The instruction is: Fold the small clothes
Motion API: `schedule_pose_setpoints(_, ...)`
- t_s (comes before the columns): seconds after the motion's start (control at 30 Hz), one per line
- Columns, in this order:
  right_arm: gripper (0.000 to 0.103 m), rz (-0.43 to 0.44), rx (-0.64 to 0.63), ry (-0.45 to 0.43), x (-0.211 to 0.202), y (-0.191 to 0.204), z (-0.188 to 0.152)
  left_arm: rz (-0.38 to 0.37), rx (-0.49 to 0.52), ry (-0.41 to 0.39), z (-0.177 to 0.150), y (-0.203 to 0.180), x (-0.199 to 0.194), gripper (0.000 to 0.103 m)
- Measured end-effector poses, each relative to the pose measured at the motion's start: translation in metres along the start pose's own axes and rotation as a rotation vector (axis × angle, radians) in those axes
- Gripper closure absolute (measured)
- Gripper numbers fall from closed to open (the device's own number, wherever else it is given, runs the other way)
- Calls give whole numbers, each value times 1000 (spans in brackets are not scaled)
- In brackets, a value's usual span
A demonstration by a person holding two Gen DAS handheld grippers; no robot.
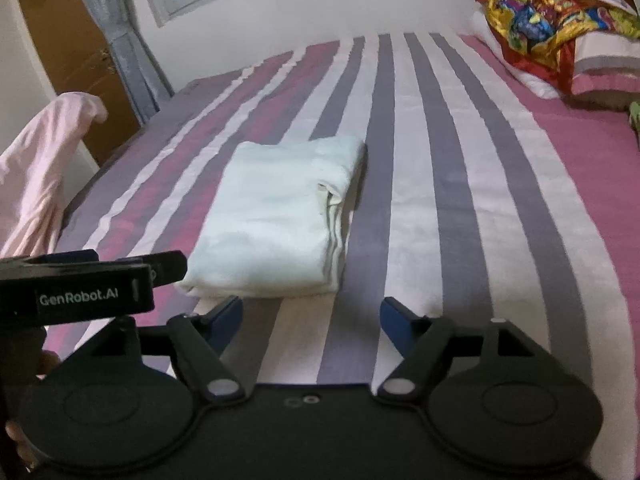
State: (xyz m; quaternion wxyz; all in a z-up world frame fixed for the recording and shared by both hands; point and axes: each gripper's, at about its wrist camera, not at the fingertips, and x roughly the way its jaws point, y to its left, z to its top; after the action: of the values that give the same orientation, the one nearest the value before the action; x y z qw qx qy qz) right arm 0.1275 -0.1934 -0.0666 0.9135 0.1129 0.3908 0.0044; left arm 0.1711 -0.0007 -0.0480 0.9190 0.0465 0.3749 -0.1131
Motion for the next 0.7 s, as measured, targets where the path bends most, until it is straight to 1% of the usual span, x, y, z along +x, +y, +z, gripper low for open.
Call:
schedule_pose_setpoints(0.07,25,3,-13,-7,-18,3,-5,14,-21,-6,-3,4,-22,0)
schedule_pose_setpoints(0.13,24,13,-23,-18,-36,6,-10,23,-42,-37,-8,10,-47,0)
schedule_pose_setpoints(0.23,21,11,-41,-53,-67,11,-18,17,-107,-33,-15,21,-78,0)
schedule_pose_setpoints(0.27,20,8,-44,-67,-78,12,-20,28,-130,-36,-19,25,-88,0)
schedule_pose_setpoints(0.37,16,9,-33,-115,-106,15,-29,96,-203,-43,-35,33,-109,0)
schedule_pose_setpoints(0.5,14,-32,-24,-135,-133,25,-39,135,-286,-70,-57,44,-131,0)
schedule_pose_setpoints(0.6,14,-34,-40,-182,-150,34,-48,157,-299,-78,-68,46,-141,0)
schedule_pose_setpoints(0.7,13,-66,-59,-217,-162,43,-54,179,-250,-87,-73,39,-148,0)
